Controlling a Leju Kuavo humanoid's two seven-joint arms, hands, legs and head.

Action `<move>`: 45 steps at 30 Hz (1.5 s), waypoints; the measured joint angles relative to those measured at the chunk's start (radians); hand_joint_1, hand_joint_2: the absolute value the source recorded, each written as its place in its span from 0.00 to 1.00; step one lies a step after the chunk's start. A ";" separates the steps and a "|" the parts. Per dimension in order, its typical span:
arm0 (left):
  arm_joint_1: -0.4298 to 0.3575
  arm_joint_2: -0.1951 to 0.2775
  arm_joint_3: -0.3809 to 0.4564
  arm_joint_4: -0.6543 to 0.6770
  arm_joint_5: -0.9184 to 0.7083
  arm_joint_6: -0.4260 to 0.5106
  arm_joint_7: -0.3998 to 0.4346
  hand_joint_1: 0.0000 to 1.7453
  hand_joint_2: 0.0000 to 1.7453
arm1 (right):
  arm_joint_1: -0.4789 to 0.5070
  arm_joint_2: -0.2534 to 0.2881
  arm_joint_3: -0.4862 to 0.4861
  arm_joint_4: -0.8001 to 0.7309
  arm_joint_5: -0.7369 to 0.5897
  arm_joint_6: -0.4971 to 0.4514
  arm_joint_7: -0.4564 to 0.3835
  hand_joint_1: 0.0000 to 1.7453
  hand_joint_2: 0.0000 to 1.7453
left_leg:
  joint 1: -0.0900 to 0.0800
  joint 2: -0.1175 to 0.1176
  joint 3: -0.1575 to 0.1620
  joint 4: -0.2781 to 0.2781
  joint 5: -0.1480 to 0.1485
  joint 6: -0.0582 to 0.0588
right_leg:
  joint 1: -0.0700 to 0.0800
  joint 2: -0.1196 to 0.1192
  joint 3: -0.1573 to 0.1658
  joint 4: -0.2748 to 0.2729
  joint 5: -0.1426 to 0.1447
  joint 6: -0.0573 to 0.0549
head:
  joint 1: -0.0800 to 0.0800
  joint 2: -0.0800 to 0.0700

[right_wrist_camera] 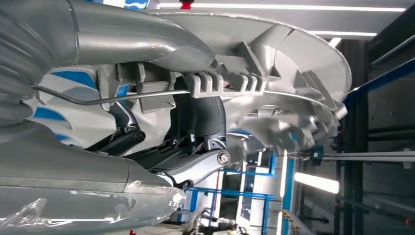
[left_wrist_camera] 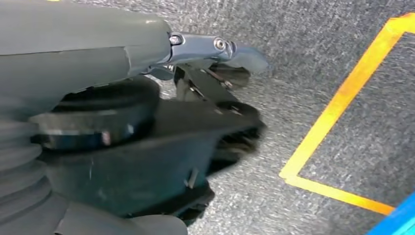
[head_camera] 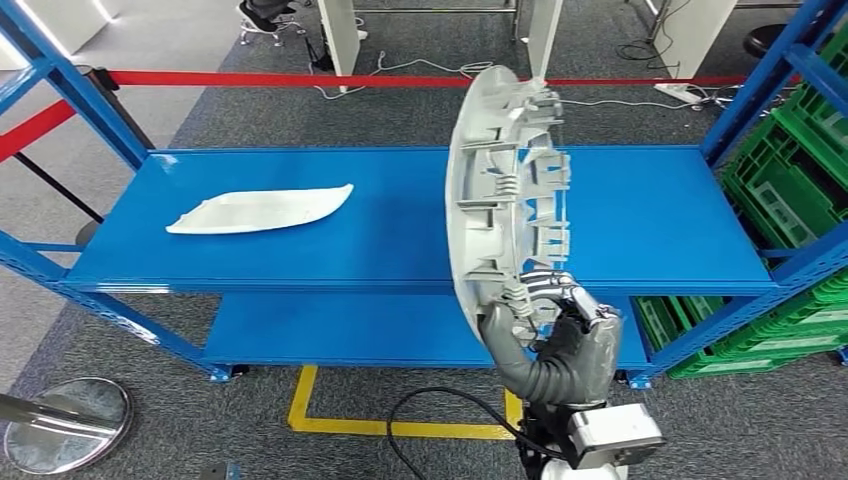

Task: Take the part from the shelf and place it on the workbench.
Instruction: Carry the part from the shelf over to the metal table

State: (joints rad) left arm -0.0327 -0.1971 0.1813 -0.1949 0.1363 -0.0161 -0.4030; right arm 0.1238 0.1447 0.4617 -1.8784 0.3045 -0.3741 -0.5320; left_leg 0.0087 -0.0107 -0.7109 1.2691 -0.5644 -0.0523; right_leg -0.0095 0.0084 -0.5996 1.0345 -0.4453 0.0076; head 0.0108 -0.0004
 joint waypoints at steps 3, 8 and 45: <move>0.001 0.003 0.000 0.000 -0.001 -0.015 -0.001 0.00 1.00 | 0.004 -0.003 0.001 0.000 0.003 -0.008 0.004 1.00 1.00 | 0.000 0.000 0.047 -0.106 0.084 0.005 | -0.001 0.004 0.002 0.000 -0.001 0.002 | 0.000 0.000; -0.002 0.005 0.000 0.000 -0.007 -0.011 0.024 0.00 1.00 | 0.002 -0.005 0.010 0.002 -0.001 -0.010 0.013 1.00 1.00 | -0.002 -0.003 0.119 -0.265 0.133 0.026 | 0.006 0.008 -0.002 0.002 0.004 0.029 | 0.001 0.000; -0.008 0.013 -0.022 0.000 -0.042 0.036 0.032 0.00 1.00 | 0.017 -0.012 0.007 0.005 -0.015 -0.017 0.019 1.00 1.00 | -0.003 0.005 0.155 -0.291 0.124 0.056 | 0.001 -0.002 -0.123 0.239 -0.119 0.056 | 0.007 0.000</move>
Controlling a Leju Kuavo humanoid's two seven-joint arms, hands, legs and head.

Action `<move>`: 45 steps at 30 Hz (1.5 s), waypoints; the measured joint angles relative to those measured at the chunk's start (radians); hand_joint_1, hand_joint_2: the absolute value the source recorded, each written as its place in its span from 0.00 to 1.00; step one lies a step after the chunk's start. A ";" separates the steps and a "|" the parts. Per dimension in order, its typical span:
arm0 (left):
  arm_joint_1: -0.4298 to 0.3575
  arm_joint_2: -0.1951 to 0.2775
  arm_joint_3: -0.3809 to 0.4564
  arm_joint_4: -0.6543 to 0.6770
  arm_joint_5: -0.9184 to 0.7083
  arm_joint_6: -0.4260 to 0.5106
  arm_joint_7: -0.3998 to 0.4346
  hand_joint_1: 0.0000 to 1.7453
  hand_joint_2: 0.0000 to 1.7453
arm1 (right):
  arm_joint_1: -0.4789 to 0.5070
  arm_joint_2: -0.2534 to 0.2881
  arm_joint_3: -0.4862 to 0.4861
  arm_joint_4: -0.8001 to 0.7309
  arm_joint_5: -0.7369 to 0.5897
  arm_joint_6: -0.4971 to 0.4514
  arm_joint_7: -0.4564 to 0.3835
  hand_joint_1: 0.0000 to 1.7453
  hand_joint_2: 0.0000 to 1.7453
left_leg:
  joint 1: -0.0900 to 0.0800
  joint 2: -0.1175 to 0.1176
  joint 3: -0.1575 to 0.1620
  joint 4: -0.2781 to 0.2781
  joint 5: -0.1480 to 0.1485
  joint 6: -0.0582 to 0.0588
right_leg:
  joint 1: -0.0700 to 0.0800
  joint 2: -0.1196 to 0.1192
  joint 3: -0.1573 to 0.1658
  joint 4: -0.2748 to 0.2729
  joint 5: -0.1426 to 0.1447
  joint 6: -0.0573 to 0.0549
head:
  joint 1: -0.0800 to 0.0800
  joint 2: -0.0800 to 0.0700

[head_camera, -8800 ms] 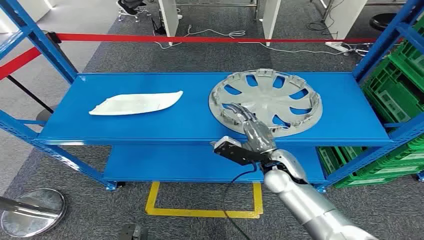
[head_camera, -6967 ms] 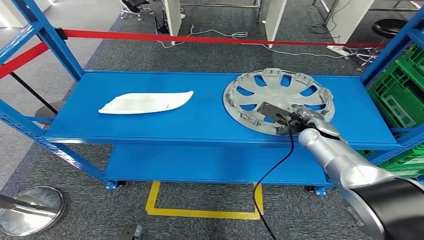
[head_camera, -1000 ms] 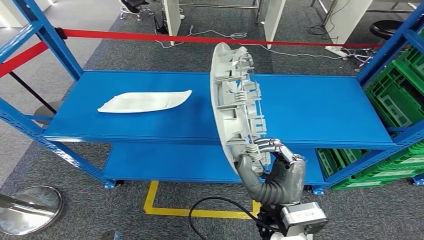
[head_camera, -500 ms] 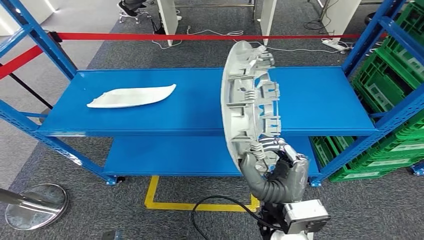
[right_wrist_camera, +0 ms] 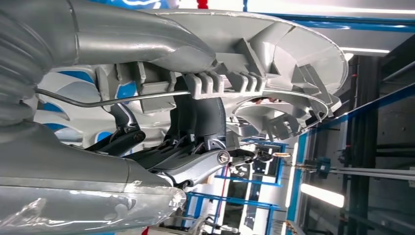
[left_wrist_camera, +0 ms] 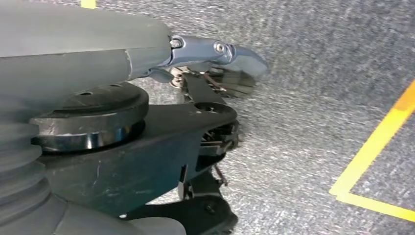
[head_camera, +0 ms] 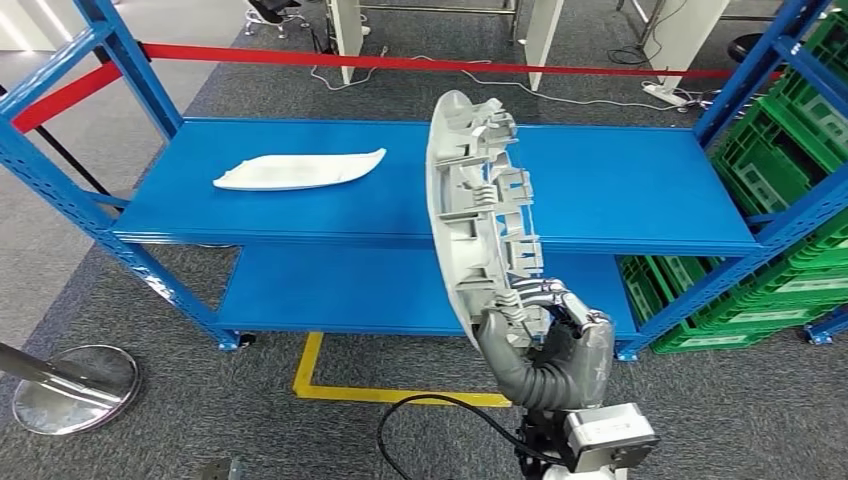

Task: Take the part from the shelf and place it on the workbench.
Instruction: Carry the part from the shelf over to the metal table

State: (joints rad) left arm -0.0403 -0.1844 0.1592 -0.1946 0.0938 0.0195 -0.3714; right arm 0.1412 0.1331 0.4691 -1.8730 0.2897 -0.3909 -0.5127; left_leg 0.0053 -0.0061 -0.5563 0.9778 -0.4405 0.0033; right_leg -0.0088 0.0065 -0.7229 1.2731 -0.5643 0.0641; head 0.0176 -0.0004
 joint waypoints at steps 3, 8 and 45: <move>0.001 0.000 0.000 0.000 0.000 0.001 0.000 0.00 1.00 | 0.004 0.000 -0.001 0.000 0.001 -0.003 0.000 1.00 1.00 | -0.001 0.000 -0.028 0.002 0.024 -0.003 | 0.000 0.000 0.063 -0.027 0.029 -0.002 | 0.000 0.000; 0.000 0.000 0.000 0.000 0.000 0.001 0.000 0.00 1.00 | 0.003 0.000 0.000 -0.002 0.003 -0.006 -0.002 1.00 1.00 | -0.005 0.000 -0.054 0.005 0.058 -0.028 | 0.006 0.002 0.218 -0.266 0.062 -0.020 | 0.001 0.000; -0.003 -0.002 0.003 0.000 -0.012 -0.010 -0.031 0.00 1.00 | 0.009 0.006 0.010 -0.064 0.038 -0.067 -0.063 1.00 1.00 | -0.002 0.004 -0.138 0.193 -0.091 -0.055 | 0.003 0.000 0.181 -0.274 0.101 -0.064 | -0.009 0.000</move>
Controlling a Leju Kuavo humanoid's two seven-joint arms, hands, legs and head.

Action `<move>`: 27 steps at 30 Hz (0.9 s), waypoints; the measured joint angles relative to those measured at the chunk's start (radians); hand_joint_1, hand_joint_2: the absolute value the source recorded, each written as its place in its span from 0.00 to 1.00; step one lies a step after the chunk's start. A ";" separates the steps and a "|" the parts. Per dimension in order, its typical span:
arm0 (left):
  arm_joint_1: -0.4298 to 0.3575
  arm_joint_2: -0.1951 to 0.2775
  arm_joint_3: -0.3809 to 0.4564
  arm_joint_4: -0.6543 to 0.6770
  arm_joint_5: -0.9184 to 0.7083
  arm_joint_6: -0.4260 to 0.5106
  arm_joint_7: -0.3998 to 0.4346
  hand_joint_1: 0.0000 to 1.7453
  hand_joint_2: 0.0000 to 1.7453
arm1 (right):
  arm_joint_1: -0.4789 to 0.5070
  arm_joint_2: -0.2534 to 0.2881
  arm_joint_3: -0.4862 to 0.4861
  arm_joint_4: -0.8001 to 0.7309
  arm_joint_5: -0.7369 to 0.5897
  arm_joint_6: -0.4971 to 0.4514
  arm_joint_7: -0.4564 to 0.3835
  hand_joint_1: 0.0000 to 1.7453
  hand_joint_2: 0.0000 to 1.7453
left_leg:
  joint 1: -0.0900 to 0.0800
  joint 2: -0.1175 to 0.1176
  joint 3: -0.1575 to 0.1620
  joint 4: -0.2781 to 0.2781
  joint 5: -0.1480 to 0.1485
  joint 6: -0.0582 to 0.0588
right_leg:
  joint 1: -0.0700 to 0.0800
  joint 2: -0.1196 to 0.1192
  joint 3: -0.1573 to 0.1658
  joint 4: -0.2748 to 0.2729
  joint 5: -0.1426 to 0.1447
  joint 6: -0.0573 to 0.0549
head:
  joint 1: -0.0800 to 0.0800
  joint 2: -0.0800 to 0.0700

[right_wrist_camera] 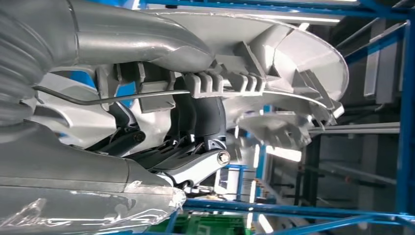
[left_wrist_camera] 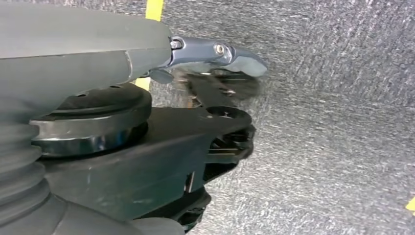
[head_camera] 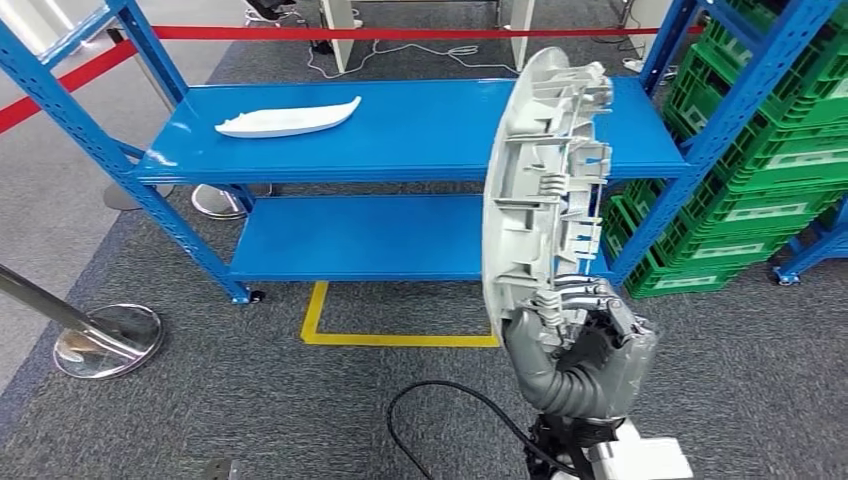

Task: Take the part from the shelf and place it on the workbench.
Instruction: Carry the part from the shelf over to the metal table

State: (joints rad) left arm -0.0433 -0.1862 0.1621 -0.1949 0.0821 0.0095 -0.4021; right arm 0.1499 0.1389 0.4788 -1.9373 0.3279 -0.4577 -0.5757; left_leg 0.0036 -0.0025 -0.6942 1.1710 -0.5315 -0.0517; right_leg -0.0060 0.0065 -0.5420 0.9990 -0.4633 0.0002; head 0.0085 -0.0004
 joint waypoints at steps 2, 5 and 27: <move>0.000 0.000 0.000 0.000 -0.003 -0.011 -0.014 0.00 1.00 | 0.000 0.000 0.000 0.000 0.000 0.000 0.001 1.00 1.00 | 0.000 0.000 -0.015 0.083 -0.020 -0.002 | 0.000 0.000 -0.022 0.001 0.017 0.001 | 0.000 0.000; 0.001 0.001 0.000 0.000 -0.006 -0.019 -0.025 0.00 1.00 | 0.000 0.000 0.000 0.000 0.000 0.001 0.001 1.00 1.00 | 0.000 0.000 0.087 -0.038 0.044 0.002 | 0.000 0.001 -0.043 0.002 0.034 0.009 | 0.000 0.000; 0.004 -0.002 0.016 0.000 -0.008 -0.006 -0.002 0.00 1.00 | -0.004 -0.002 0.004 0.000 0.000 0.012 0.007 1.00 1.00 | -0.004 0.000 0.109 -0.177 0.104 0.016 | 0.005 0.001 -0.015 0.009 0.017 0.015 | 0.007 0.000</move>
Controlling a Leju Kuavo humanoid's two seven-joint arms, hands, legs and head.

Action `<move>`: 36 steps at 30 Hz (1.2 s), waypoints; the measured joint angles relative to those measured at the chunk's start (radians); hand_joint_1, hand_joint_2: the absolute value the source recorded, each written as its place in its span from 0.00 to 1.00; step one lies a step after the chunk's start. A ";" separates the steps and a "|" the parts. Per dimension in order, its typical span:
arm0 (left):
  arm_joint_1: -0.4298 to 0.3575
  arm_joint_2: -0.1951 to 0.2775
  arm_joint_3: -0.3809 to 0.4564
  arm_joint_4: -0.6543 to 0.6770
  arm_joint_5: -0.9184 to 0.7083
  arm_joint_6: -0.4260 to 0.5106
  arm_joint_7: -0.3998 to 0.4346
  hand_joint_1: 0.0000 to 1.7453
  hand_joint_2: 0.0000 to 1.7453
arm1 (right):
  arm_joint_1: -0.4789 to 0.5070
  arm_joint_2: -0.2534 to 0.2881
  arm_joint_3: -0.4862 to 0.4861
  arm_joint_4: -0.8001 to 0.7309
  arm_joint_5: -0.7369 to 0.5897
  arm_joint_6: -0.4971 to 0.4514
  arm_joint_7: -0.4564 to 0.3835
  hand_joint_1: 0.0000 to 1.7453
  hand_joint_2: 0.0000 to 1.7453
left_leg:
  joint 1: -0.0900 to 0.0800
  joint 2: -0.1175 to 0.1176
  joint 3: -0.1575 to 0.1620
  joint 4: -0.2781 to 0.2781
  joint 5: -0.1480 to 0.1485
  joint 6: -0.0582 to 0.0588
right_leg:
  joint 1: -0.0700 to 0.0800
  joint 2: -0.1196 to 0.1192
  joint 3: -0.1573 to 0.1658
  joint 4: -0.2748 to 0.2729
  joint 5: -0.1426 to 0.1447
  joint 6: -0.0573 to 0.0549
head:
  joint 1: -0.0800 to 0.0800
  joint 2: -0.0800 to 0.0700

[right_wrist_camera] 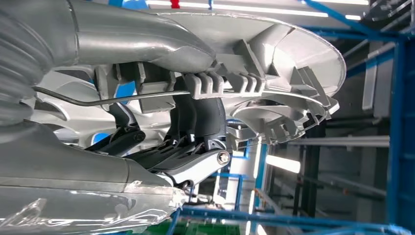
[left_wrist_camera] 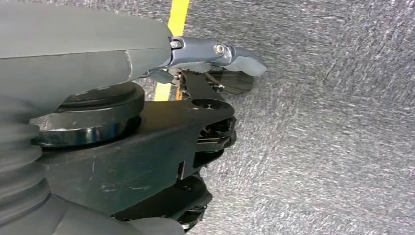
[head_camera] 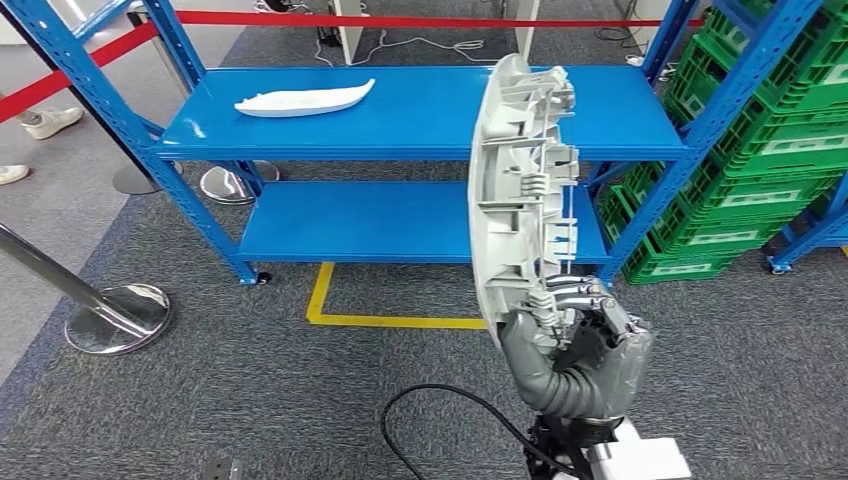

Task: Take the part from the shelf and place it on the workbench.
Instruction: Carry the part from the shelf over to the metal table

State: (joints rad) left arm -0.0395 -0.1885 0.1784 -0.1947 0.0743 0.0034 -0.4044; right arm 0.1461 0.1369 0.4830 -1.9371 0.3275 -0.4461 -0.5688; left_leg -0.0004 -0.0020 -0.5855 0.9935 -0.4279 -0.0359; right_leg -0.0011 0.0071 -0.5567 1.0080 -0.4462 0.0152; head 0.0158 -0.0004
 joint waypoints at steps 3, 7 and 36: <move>0.000 0.000 0.004 0.000 0.000 0.000 0.000 0.00 1.00 | -0.001 0.000 0.001 0.000 0.001 0.003 0.000 1.00 1.00 | 0.002 0.000 -0.062 0.157 -0.120 -0.013 | -0.003 -0.003 -0.031 -0.001 0.025 -0.013 | -0.005 0.000; 0.000 0.000 0.007 0.000 -0.002 0.000 0.000 0.00 1.00 | -0.001 0.000 0.001 0.000 0.002 0.004 0.002 1.00 1.00 | 0.003 0.000 -0.043 0.217 -0.149 -0.015 | -0.002 -0.003 -0.079 0.000 0.063 -0.011 | -0.006 0.000; 0.003 -0.001 0.013 0.000 -0.029 0.005 -0.009 0.00 1.00 | -0.012 0.021 -0.014 0.000 -0.016 -0.030 -0.051 1.00 1.00 | 0.002 0.000 -0.104 0.272 -0.147 -0.016 | -0.004 -0.003 -0.029 -0.003 0.021 -0.013 | -0.003 0.000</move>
State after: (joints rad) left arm -0.0370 -0.1894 0.1918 -0.1949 0.0454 0.0083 -0.4135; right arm 0.1344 0.1581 0.4692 -1.9371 0.3115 -0.4761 -0.6200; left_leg 0.0013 -0.0016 -0.6891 1.2653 -0.5752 -0.0515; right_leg -0.0049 0.0042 -0.5855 1.0054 -0.4247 0.0019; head 0.0128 -0.0004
